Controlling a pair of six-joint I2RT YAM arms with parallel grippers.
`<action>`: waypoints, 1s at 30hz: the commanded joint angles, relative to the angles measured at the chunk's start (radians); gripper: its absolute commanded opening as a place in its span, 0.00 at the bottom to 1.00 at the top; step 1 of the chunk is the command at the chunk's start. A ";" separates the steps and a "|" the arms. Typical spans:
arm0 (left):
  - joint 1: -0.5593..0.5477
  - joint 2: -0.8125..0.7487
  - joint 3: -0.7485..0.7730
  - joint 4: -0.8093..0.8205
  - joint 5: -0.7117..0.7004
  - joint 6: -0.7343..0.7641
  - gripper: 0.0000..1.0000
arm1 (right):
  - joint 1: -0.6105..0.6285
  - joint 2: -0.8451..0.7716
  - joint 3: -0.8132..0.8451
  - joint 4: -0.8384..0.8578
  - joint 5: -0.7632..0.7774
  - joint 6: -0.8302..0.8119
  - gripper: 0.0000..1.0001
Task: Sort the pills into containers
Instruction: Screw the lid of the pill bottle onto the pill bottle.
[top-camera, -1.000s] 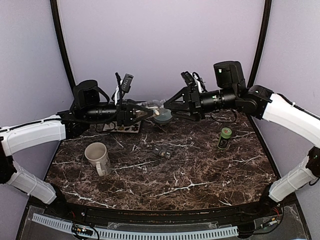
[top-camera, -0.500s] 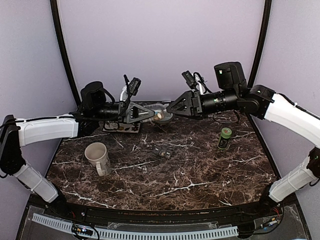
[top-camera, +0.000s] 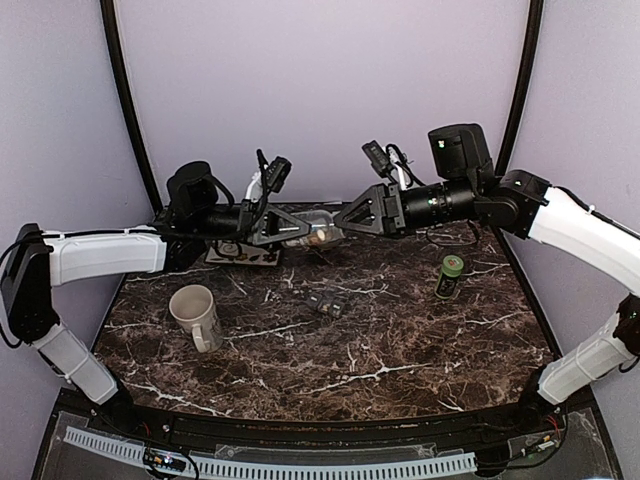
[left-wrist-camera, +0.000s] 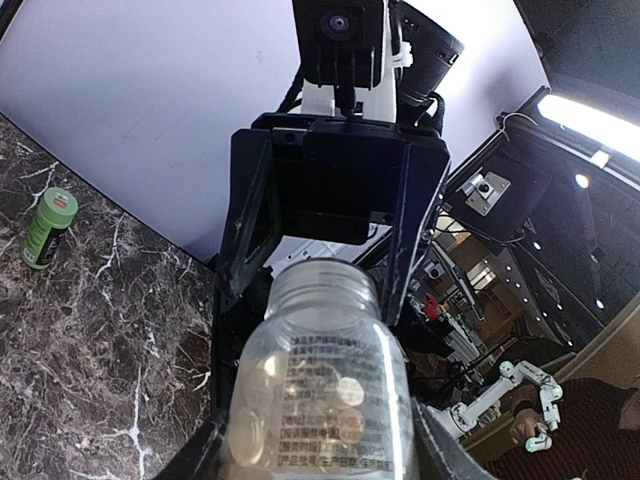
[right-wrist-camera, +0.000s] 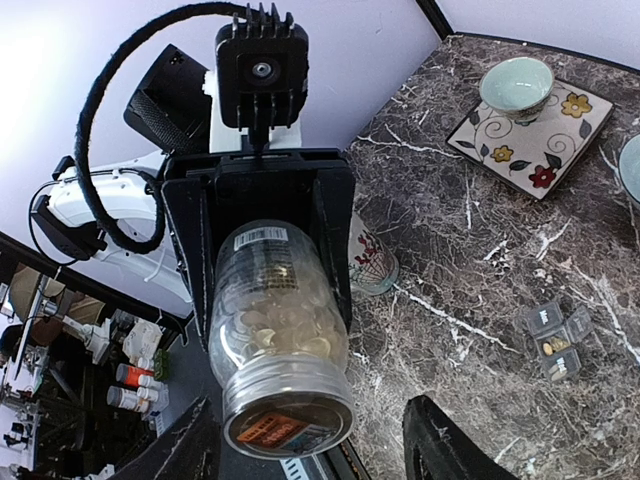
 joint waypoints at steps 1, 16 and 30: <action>0.002 0.010 0.038 0.073 0.043 -0.034 0.00 | 0.011 0.000 0.037 0.012 -0.029 -0.018 0.61; 0.010 0.032 0.052 0.096 0.053 -0.046 0.00 | 0.044 0.046 0.087 -0.043 -0.039 -0.035 0.44; 0.012 0.045 0.054 0.116 0.061 -0.054 0.00 | 0.060 0.058 0.119 -0.080 -0.015 -0.041 0.36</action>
